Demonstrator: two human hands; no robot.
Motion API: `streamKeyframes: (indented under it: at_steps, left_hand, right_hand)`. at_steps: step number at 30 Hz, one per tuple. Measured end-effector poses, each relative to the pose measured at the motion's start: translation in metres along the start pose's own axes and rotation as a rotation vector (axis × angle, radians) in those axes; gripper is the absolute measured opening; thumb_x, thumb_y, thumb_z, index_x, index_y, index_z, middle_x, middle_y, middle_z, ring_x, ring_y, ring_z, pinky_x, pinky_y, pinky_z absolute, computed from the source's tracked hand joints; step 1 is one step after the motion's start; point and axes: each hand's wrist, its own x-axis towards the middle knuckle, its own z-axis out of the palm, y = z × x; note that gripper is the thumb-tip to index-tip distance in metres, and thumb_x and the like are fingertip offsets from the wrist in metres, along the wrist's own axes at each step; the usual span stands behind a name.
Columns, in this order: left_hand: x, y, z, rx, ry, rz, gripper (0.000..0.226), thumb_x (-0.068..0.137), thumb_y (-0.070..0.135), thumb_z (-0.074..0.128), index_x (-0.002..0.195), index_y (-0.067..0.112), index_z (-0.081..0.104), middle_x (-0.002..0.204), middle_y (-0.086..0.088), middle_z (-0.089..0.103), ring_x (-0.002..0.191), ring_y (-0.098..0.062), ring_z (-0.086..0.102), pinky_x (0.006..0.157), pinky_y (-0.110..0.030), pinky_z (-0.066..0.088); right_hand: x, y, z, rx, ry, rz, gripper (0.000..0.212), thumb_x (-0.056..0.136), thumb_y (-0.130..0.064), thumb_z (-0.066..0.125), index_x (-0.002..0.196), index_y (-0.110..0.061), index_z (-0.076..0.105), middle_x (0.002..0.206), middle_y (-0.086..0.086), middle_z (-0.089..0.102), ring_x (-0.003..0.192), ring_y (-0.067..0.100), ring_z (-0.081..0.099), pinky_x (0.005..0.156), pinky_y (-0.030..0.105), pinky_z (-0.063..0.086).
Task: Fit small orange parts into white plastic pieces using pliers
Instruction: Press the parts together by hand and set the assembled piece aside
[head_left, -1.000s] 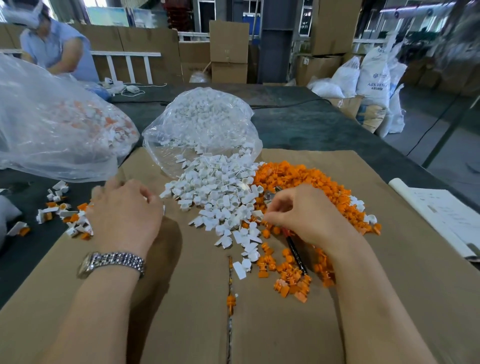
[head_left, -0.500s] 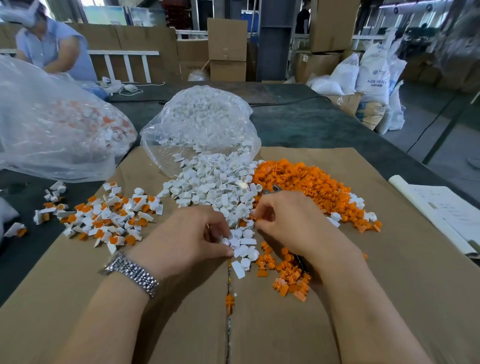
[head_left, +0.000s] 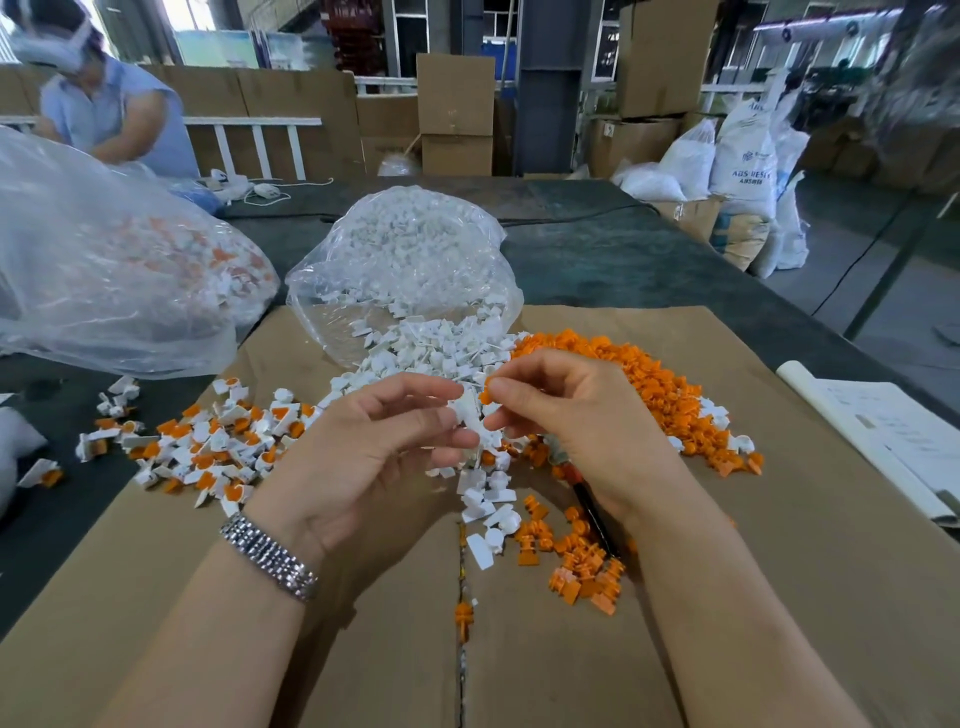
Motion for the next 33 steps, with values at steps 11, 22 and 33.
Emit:
streamKeyframes:
  at_steps: [11,22,33]
  left_hand:
    - [0.007,-0.006,0.0,-0.217,-0.04,-0.054,0.025,0.08,-0.002,0.069,0.105,-0.003,0.073,0.112,-0.024,0.074,0.09,-0.027,0.077,0.066,-0.022,0.061]
    - [0.009,-0.011,0.003,-0.371,-0.057,-0.154,0.023,0.077,0.003,0.07,0.096,0.007,0.082,0.096,-0.012,0.077,0.083,-0.018,0.076,0.06,-0.018,0.059]
    - [0.013,-0.016,0.002,-0.21,-0.038,0.011,0.02,0.078,0.002,0.071,0.094,0.004,0.082,0.104,-0.018,0.077,0.091,-0.022,0.076,0.073,-0.022,0.06]
  right_hand:
    - [-0.001,0.0,0.001,0.059,0.038,-0.05,0.009,0.093,-0.019,0.073,0.099,-0.013,0.074,0.085,0.002,0.075,0.076,0.015,0.072,0.069,0.023,0.056]
    - [-0.003,-0.003,0.01,-0.069,0.027,-0.155,0.001,0.093,-0.016,0.073,0.093,-0.014,0.074,0.079,-0.006,0.073,0.064,0.008,0.067,0.066,0.023,0.057]
    - [-0.005,0.0,0.018,-0.227,0.068,-0.146,0.008,0.089,-0.018,0.077,0.088,-0.016,0.069,0.074,0.0,0.072,0.063,0.013,0.069,0.063,0.027,0.059]
